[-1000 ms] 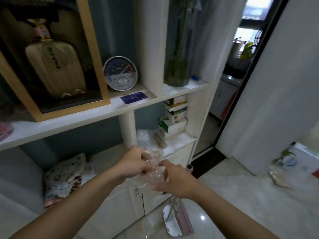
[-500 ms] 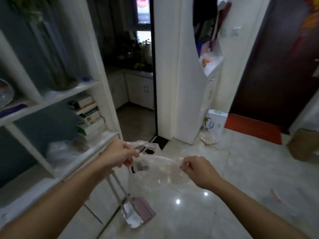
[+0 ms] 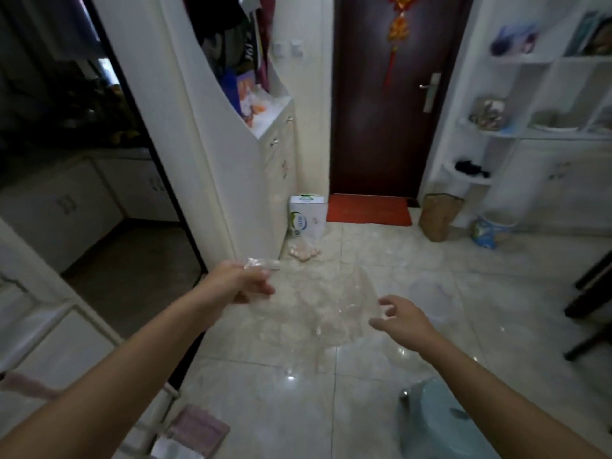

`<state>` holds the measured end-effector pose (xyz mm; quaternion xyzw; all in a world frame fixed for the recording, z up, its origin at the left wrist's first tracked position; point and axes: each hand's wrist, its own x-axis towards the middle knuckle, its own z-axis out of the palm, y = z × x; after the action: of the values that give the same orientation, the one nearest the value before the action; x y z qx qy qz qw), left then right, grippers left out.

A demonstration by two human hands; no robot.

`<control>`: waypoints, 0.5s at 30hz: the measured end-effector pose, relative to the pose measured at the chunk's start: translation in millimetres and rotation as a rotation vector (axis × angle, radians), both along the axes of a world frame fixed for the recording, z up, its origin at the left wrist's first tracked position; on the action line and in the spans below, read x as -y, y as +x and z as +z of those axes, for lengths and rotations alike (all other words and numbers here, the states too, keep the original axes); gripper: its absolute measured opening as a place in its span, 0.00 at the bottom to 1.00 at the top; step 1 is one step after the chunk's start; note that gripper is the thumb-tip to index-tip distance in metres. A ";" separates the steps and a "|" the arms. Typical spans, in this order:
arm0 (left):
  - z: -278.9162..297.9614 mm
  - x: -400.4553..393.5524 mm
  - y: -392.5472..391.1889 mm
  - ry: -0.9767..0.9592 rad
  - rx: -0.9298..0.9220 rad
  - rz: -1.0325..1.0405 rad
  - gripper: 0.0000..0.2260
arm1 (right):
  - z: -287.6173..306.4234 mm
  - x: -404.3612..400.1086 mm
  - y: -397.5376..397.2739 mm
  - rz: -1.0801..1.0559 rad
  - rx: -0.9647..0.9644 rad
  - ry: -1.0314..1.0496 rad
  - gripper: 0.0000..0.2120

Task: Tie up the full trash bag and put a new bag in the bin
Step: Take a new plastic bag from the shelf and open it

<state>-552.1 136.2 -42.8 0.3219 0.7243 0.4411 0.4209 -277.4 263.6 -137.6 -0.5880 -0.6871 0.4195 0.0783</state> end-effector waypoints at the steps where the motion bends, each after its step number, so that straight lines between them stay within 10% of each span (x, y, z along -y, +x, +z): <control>1: -2.0 -16.6 9.3 0.000 0.067 -0.063 0.10 | -2.3 -4.0 2.6 -0.054 -0.028 -0.014 0.28; 9: -22.5 -154.7 65.4 0.009 0.165 -0.360 0.07 | -14.8 -44.4 -10.2 -0.461 -0.421 -0.270 0.37; 15: -33.7 -247.5 58.8 -0.046 0.211 -0.459 0.07 | -54.7 -107.8 5.3 -0.312 -0.016 -0.317 0.20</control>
<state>-493.3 383.7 -76.5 0.4203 0.5944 0.3485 0.5904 -272.1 371.4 -192.3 -0.6889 -0.5126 0.5097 0.0545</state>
